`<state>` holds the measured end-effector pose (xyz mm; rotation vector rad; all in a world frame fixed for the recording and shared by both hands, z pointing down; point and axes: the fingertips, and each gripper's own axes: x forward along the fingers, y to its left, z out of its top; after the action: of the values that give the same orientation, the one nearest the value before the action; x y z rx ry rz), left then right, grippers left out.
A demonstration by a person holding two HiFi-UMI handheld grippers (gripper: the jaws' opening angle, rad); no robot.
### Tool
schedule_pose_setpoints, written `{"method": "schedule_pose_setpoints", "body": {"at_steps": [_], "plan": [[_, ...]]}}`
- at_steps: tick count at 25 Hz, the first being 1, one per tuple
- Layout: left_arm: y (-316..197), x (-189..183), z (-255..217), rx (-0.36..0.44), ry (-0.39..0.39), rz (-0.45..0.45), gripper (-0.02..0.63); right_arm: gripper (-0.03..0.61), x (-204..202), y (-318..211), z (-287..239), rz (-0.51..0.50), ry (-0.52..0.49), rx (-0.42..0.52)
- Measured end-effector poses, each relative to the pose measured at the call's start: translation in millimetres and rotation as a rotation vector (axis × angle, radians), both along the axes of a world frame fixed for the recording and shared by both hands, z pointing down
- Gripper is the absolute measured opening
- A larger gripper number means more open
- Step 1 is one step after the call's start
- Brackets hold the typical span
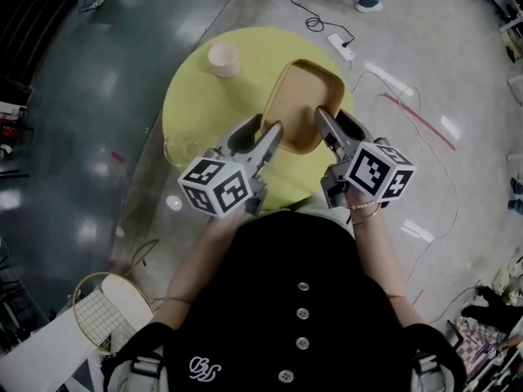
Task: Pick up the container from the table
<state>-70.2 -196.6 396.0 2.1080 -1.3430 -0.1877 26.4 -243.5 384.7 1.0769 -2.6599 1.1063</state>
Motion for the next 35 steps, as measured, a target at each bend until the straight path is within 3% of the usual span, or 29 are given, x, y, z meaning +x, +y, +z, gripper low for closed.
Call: {"method": "schedule_pose_setpoints", "body": {"at_steps": [18,35], "plan": [[2.5,-1.9,6.7,-0.032,0.004,-0.018,0.176,0.063,1.9,1.1,0.5,0.01,0.043,0.034],[3.9,5.8,7.5,-0.041,0.003,-0.001,0.176,0.06,10.2,2.7,2.8,0.029,0.056,0.026]]}}
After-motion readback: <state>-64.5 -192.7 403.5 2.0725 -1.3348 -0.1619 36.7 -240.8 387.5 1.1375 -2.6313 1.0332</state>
